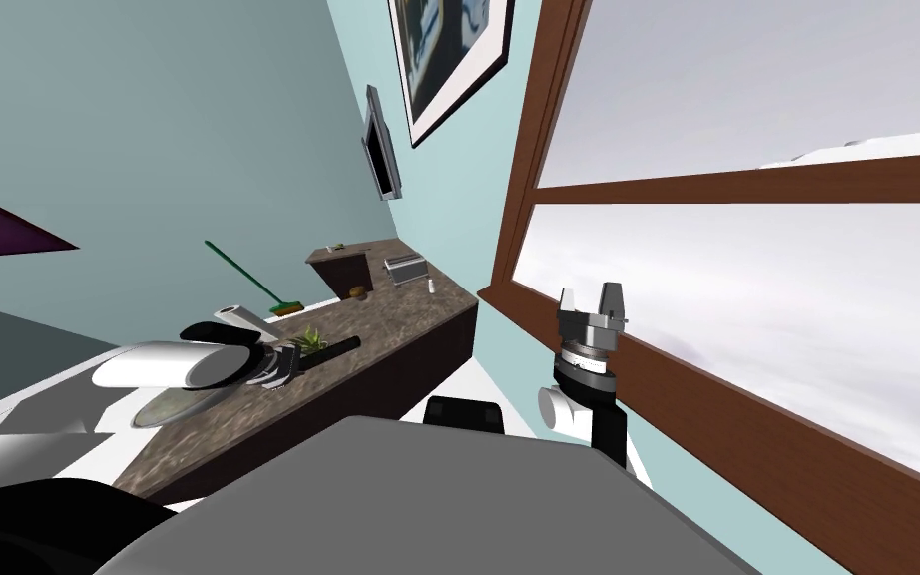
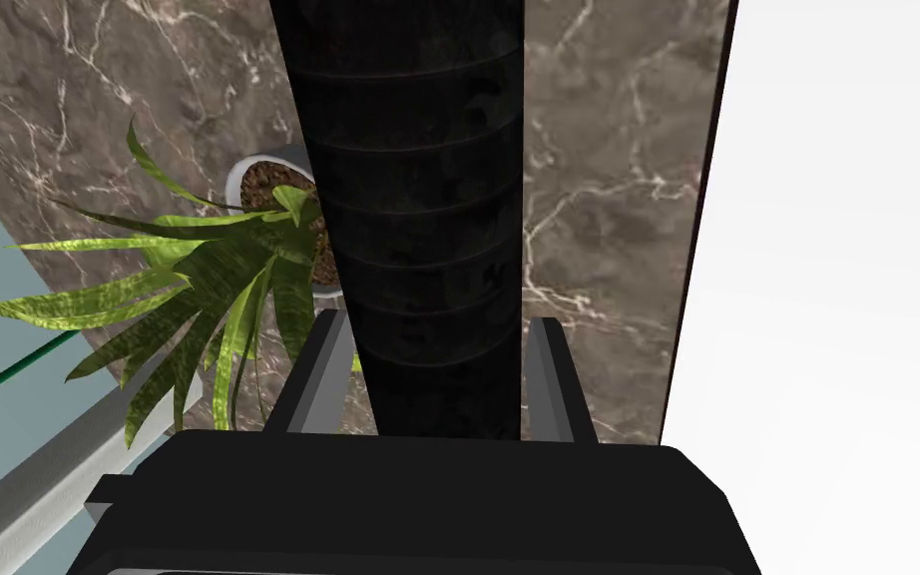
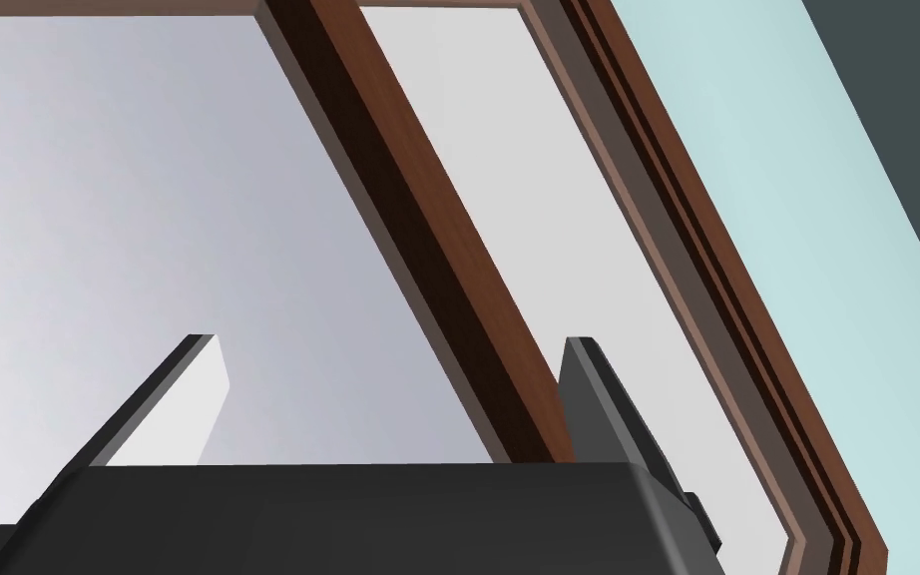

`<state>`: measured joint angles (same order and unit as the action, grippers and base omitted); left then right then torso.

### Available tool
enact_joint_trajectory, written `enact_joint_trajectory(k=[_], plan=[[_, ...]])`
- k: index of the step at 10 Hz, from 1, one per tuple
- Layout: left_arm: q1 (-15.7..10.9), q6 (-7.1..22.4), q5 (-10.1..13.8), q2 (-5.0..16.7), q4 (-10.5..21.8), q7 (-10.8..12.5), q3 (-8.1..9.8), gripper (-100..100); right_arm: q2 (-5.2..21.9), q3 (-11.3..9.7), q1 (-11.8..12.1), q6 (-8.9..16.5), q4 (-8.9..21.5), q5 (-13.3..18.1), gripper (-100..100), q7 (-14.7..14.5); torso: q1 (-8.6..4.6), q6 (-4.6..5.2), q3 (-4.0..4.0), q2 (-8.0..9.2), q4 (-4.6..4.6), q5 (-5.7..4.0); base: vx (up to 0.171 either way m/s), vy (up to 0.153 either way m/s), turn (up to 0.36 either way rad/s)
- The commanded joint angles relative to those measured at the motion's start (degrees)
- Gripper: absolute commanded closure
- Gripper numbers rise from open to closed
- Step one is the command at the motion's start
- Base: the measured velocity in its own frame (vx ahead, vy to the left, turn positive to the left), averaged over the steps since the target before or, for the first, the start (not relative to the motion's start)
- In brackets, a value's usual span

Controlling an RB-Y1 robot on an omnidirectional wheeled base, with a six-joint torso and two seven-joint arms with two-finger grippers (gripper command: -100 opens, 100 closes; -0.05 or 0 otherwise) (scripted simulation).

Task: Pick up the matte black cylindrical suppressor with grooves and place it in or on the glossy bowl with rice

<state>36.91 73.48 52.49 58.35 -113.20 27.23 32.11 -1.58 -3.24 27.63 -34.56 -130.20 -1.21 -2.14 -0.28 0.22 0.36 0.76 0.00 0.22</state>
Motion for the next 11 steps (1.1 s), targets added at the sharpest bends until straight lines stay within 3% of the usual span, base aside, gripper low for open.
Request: enact_joint_trajectory(k=[1, 5, 6, 11], plan=[[-0.1, 1.0, 0.4, 0.4, 0.2, -0.4, 2.26, 100, 0.0, 0.0, 0.0, 0.0, 0.0, 0.0, 0, 0.0, 0.0, 0.0, 0.0, 0.0, 0.0, 0.0, -0.144, 0.036, -0.122], [-0.6, 3.0, 1.3, 1.4, 1.3, -1.1, 6.69, 100, 0.0, 0.0, 0.0, 0.0, 0.0, 0.0, 0, 0.0, 0.03, -0.04, -0.03, -0.05, -0.01, 0.0, -0.128, 0.046, -0.097], [-0.8, 3.8, 1.7, 1.9, 2.0, -1.2, 8.55, 100, 0.0, 0.0, 0.0, 0.0, 0.0, 0.0, 0, 0.0, 0.02, -0.04, -0.07, -0.13, -0.02, -0.01, -0.138, 0.069, -0.13], [-1.6, 5.5, 3.6, 4.2, 3.7, -0.2, 13.29, 100, 0.0, 0.0, 0.0, 0.0, 0.0, 0.0, 0, 0.0, 0.05, -0.08, -0.07, -0.16, 0.0, -0.03, -0.121, 0.064, -0.067]])
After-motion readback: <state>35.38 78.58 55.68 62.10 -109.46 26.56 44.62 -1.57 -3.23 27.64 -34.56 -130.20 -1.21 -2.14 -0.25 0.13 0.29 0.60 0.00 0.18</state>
